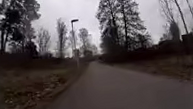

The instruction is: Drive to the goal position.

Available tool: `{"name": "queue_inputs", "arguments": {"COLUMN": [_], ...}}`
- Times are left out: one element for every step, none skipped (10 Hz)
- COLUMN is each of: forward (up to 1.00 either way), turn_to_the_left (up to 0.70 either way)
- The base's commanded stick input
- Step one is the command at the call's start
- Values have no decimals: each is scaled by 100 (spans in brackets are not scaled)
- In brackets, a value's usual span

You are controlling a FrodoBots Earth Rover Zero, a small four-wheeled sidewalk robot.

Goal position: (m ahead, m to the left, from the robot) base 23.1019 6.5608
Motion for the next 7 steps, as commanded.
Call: {"name": "queue_inputs", "arguments": {"forward": [70, 70, 70, 70, 70, 70, 70], "turn_to_the_left": [0, 0, 0, 0, 0, 0, 0]}}
